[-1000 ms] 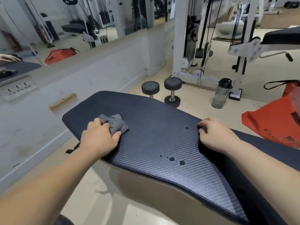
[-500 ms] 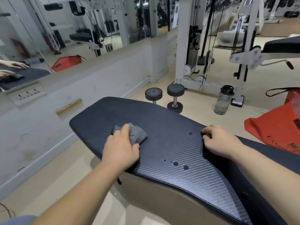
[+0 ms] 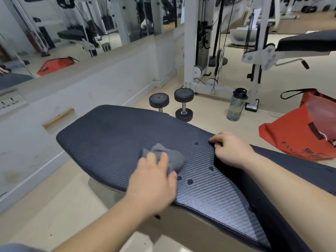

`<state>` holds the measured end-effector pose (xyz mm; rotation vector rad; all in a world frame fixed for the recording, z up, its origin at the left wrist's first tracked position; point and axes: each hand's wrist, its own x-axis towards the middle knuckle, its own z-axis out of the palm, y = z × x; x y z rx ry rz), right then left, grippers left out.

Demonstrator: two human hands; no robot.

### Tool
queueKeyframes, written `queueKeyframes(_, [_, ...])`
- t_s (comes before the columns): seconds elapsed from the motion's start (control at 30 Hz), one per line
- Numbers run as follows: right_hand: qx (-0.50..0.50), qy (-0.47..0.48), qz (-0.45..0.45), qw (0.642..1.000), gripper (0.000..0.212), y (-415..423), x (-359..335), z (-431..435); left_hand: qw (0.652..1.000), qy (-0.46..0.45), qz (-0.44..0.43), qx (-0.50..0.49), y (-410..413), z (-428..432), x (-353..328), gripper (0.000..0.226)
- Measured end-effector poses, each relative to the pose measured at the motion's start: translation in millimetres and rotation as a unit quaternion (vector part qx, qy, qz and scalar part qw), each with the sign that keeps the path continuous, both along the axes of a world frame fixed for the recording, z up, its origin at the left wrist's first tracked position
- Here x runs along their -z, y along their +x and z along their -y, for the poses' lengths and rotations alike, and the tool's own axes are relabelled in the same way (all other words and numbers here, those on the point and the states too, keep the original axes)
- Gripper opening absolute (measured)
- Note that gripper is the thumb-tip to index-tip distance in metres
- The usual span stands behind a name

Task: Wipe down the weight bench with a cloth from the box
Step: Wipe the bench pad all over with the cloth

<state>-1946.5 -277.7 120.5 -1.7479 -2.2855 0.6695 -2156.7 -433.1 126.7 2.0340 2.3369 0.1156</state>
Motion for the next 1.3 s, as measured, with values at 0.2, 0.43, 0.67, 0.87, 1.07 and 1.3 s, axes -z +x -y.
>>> queueKeyframes(0.2, [0.001,-0.004,-0.018,1.000,0.039,3,1,1,0.999,-0.031,-0.022,0.028,-30,-24,-2,0.055])
queueKeyframes(0.43, [0.008,-0.015,-0.044,0.999,0.039,11,5,-2,0.986,-0.030,0.005,0.161,39,19,-7,0.059])
queueKeyframes(0.67, [-0.019,-0.027,-0.042,0.999,0.044,14,1,4,0.998,0.020,-0.027,-0.045,9,-45,3,0.045])
queueKeyframes(0.87, [-0.020,0.000,-0.052,0.998,0.037,17,2,4,0.993,-0.004,-0.008,0.122,4,-30,-6,0.055])
queueKeyframes(1.07, [0.027,0.023,0.009,0.999,0.033,21,-1,-1,0.997,0.013,-0.023,-0.077,-4,-97,7,0.047])
queueKeyframes(1.3, [0.031,0.024,0.011,0.999,0.036,24,-1,-4,0.999,-0.029,-0.018,0.031,-13,-139,-1,0.039])
